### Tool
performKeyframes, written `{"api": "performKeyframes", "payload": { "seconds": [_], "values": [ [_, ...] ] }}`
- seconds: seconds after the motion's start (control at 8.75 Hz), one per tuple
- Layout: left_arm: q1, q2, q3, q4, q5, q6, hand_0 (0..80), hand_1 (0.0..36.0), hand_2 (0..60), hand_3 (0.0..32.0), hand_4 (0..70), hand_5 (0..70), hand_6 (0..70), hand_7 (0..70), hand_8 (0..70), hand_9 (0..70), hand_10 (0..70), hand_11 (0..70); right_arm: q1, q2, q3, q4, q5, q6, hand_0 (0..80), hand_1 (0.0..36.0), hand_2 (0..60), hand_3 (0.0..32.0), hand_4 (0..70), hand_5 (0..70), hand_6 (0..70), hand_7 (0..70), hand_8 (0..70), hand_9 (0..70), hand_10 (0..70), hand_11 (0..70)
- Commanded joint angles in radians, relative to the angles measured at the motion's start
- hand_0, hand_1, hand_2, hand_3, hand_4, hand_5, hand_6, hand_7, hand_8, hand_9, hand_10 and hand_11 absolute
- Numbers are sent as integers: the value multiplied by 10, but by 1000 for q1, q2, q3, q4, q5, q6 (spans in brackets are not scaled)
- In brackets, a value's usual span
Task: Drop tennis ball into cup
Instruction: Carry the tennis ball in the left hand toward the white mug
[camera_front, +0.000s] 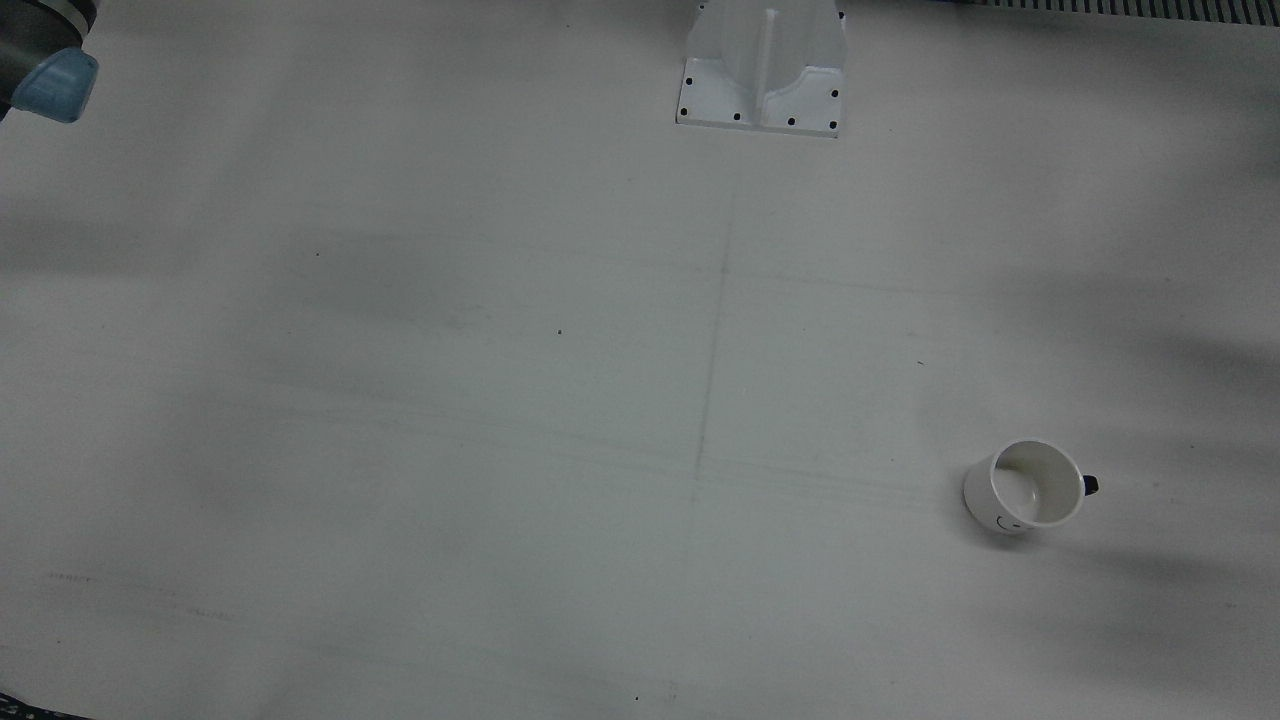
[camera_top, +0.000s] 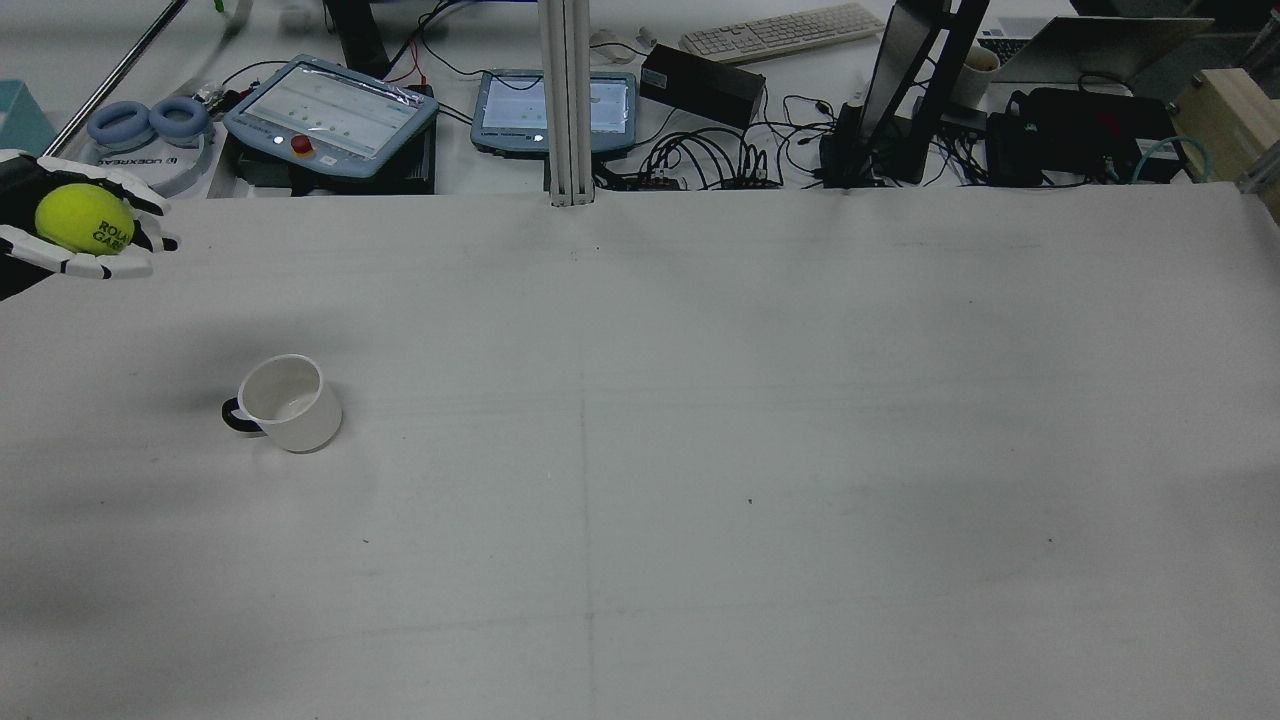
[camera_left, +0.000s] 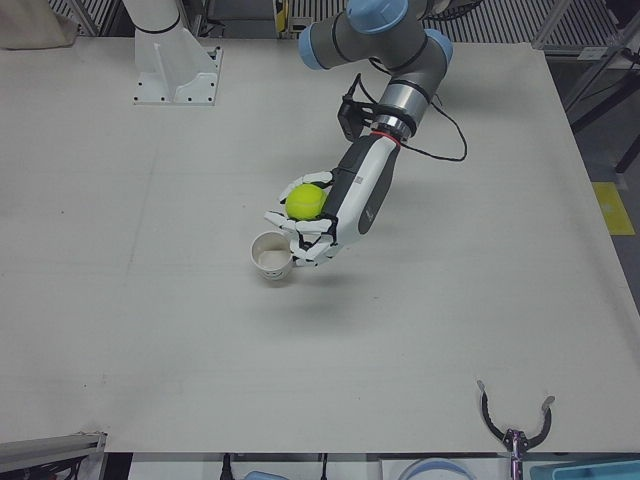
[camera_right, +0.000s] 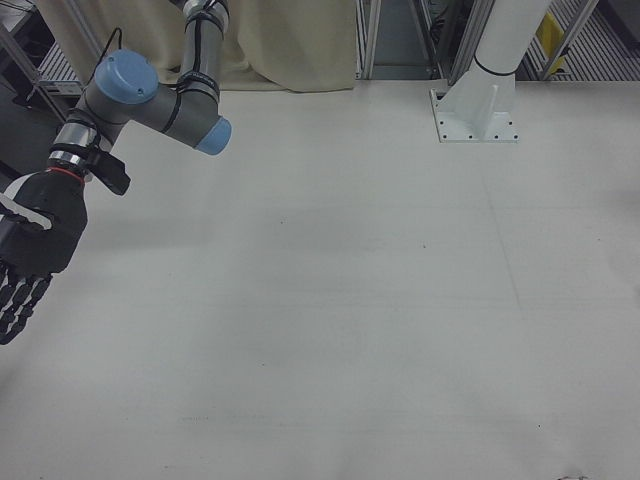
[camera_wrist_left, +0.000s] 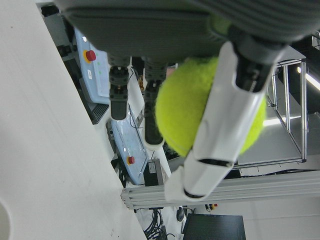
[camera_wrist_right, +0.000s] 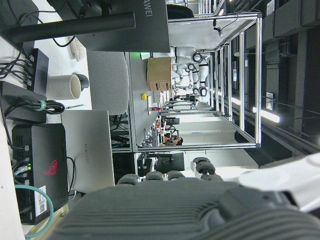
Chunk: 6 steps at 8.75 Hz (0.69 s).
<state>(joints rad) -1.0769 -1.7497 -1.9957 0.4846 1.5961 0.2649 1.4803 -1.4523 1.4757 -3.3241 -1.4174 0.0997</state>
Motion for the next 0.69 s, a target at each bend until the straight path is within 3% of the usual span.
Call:
{"api": "performKeyframes", "payload": {
  "seconds": [0.0, 0.23, 0.57],
  "values": [
    [64, -7, -2, 5, -34, 2, 777, 360, 600, 0, 700, 148, 238, 700, 402, 630, 166, 269, 0, 0, 0, 0, 0, 0, 0, 0, 0, 0, 0, 0, 0, 0, 0, 0, 0, 0],
    [119, -7, 3, 11, -97, 2, 755, 360, 600, 0, 700, 146, 230, 700, 386, 609, 152, 249, 0, 1, 0, 0, 0, 0, 0, 0, 0, 0, 0, 0, 0, 0, 0, 0, 0, 0],
    [158, -1, 8, 11, -113, 2, 759, 360, 600, 0, 700, 145, 223, 700, 374, 592, 143, 236, 0, 0, 0, 0, 0, 0, 0, 0, 0, 0, 0, 0, 0, 0, 0, 0, 0, 0]
  ]
}}
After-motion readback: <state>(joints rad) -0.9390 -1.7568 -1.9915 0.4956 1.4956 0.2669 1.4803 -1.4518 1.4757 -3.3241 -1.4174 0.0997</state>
